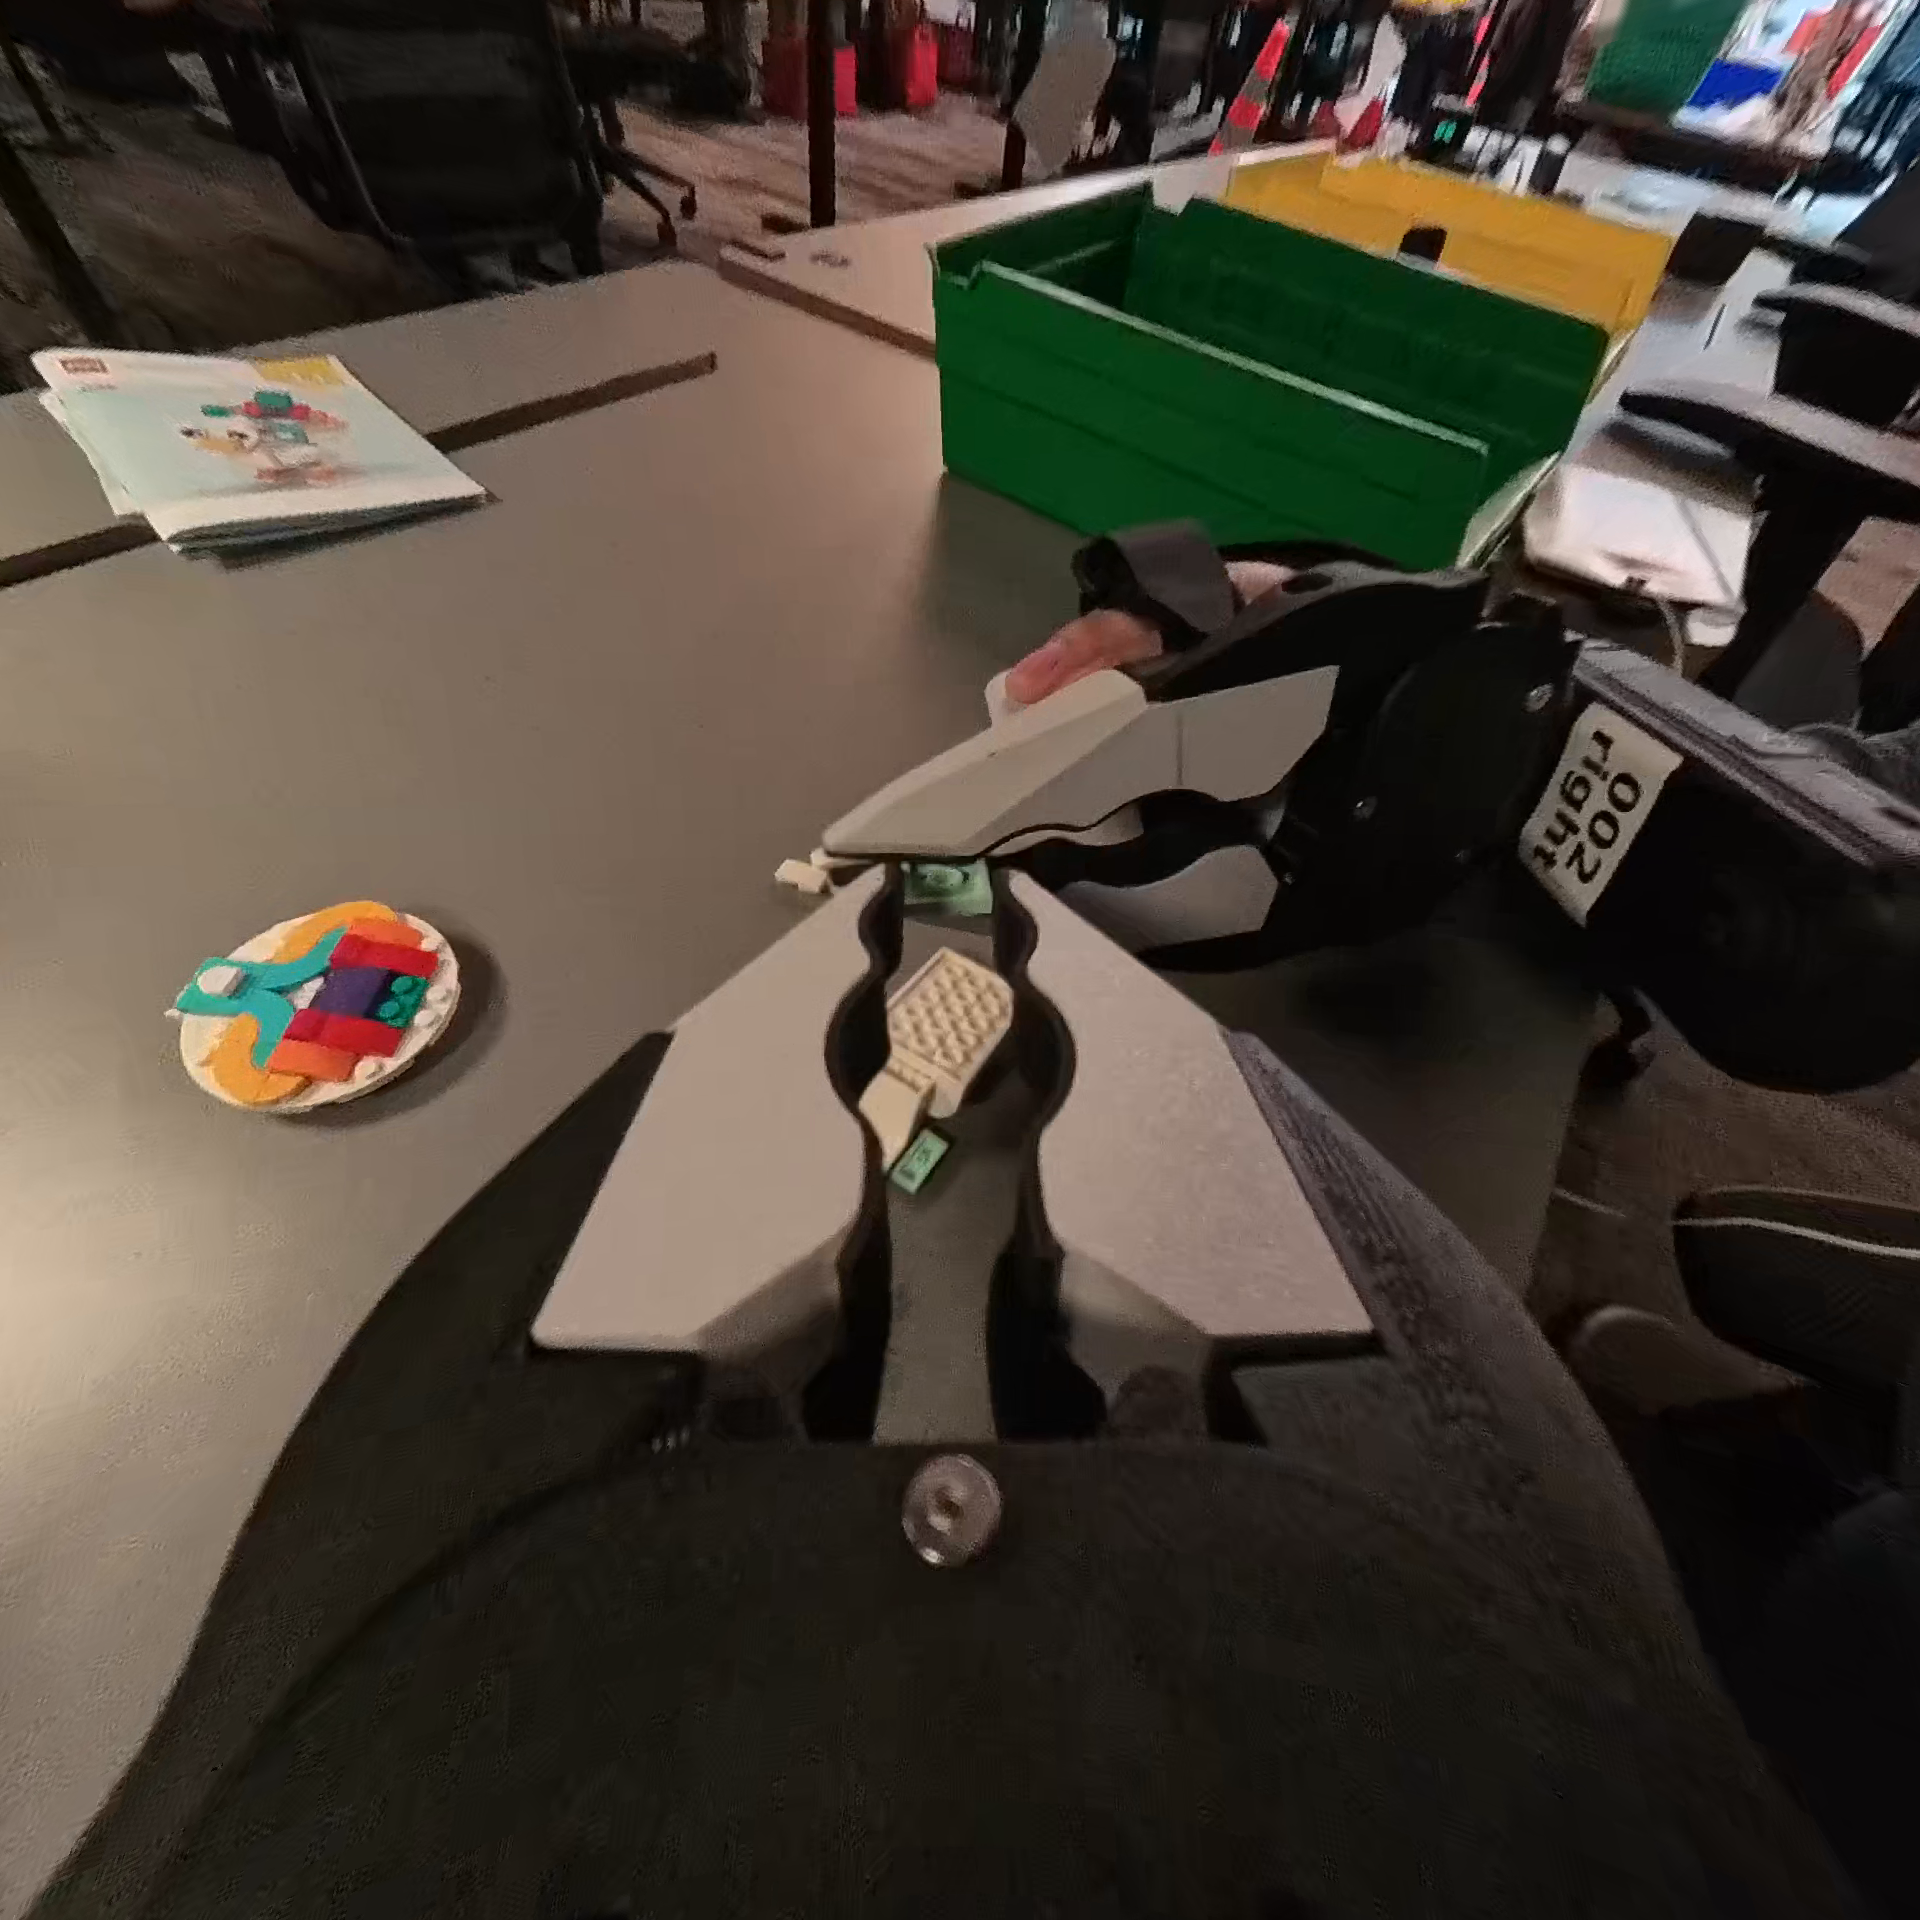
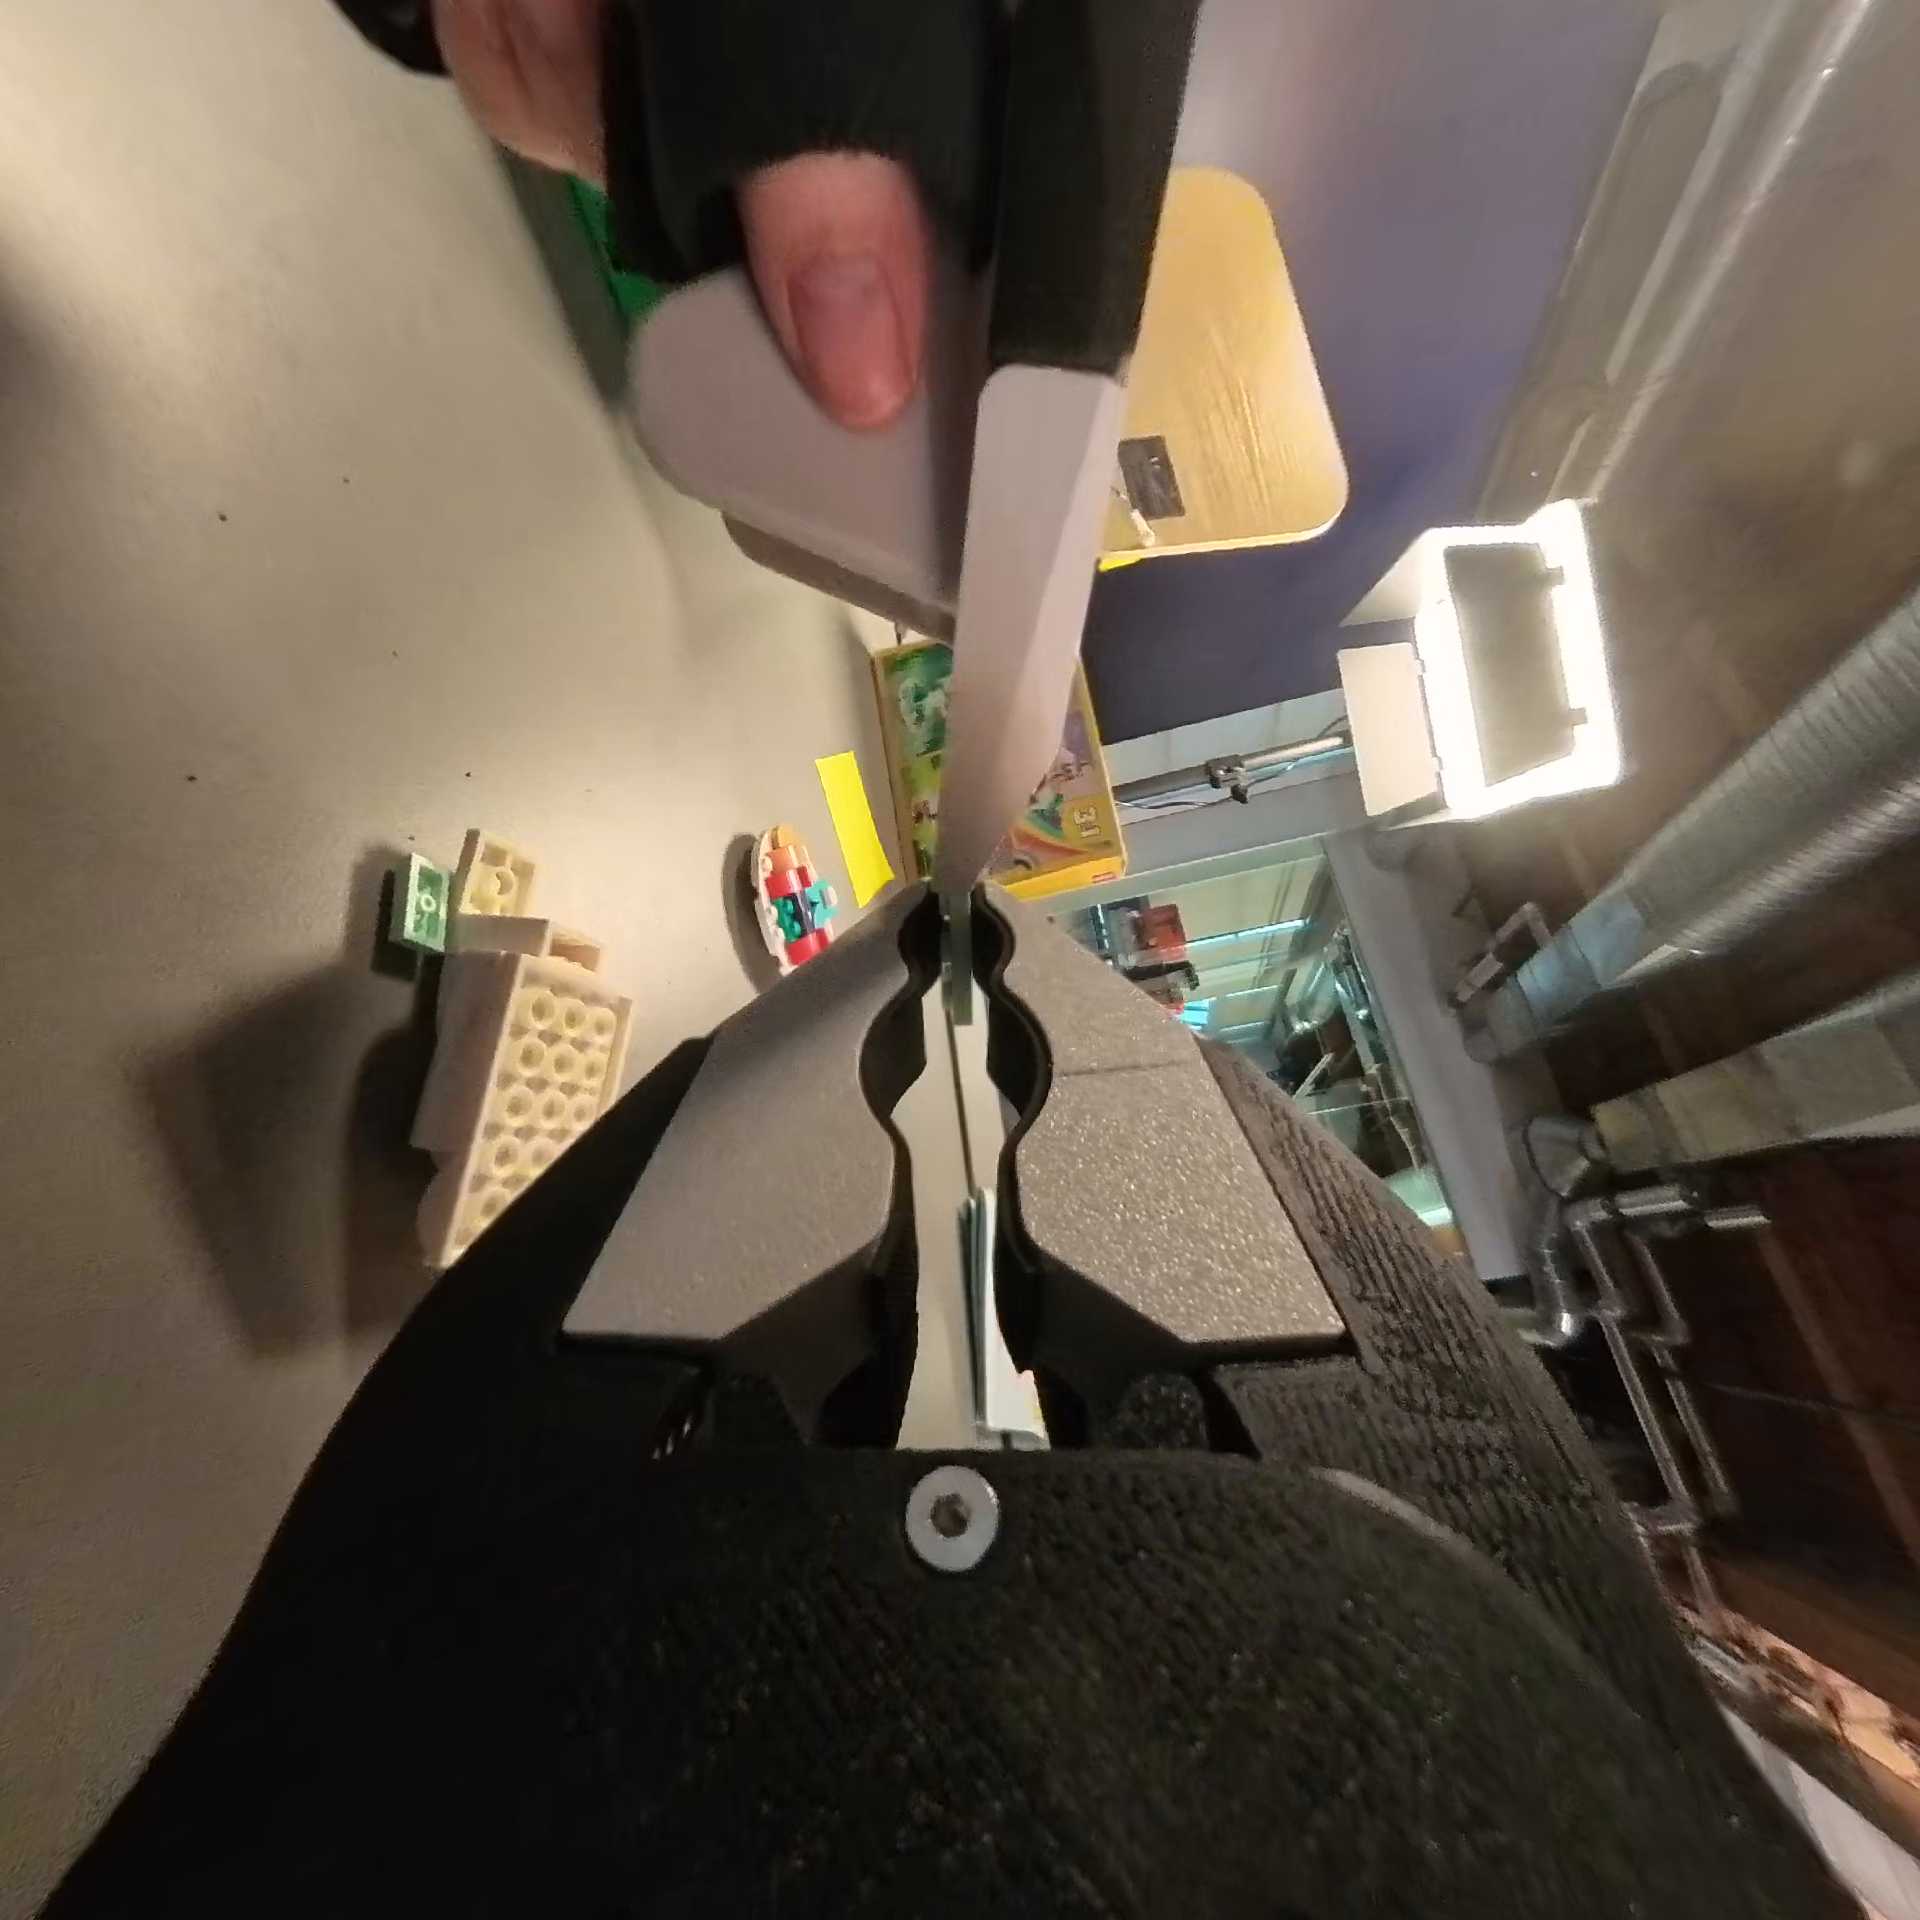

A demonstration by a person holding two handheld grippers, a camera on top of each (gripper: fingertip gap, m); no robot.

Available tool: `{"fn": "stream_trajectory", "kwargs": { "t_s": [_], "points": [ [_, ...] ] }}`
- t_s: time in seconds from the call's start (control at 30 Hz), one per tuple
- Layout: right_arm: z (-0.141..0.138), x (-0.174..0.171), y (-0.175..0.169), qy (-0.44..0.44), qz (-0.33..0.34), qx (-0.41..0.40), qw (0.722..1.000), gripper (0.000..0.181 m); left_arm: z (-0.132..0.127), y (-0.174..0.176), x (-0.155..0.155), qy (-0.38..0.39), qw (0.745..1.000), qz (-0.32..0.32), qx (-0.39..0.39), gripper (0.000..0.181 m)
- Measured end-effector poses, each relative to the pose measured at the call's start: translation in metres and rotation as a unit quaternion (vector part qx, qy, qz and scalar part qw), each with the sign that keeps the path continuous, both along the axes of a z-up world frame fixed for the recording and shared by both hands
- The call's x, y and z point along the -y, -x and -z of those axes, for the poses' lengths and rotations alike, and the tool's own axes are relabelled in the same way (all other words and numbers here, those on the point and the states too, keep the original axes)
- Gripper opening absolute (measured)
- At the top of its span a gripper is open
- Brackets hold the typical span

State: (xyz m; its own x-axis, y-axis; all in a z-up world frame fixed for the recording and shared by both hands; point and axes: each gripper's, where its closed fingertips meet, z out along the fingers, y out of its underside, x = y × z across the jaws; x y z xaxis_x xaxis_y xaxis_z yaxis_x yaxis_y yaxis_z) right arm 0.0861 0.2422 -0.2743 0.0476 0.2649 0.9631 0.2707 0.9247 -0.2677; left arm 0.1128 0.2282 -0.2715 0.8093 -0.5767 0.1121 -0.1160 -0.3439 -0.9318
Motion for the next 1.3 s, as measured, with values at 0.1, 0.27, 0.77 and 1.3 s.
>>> {"fn": "stream_trajectory", "kwargs": {
  "t_s": [0.1, 0.27, 0.77, 1.3],
  "points": [
    [-0.001, 0.002, 0.001, 0.004, -0.004, -0.006, 1.000, 0.002, 0.001, 0.002, 0.001, 0.003, 1.000, 0.002, -0.016, 0.015],
    [-0.012, -0.004, -0.002, 0.031, -0.002, -0.040, 0.999, 0.023, -0.013, 0.023, 0.002, -0.037, 0.998, -0.031, -0.040, 0.015],
    [0.050, -0.022, -0.022, 0.344, -0.007, 0.169, 0.923, 0.020, 0.000, 0.323, 0.077, 0.169, 0.847, -0.492, -0.109, 0.028],
    [0.091, 0.012, -0.040, 0.539, -0.061, 0.307, 0.782, 0.039, -0.076, 0.191, 0.042, -0.065, 0.957, -0.270, -0.081, 0.049]
  ]
}}
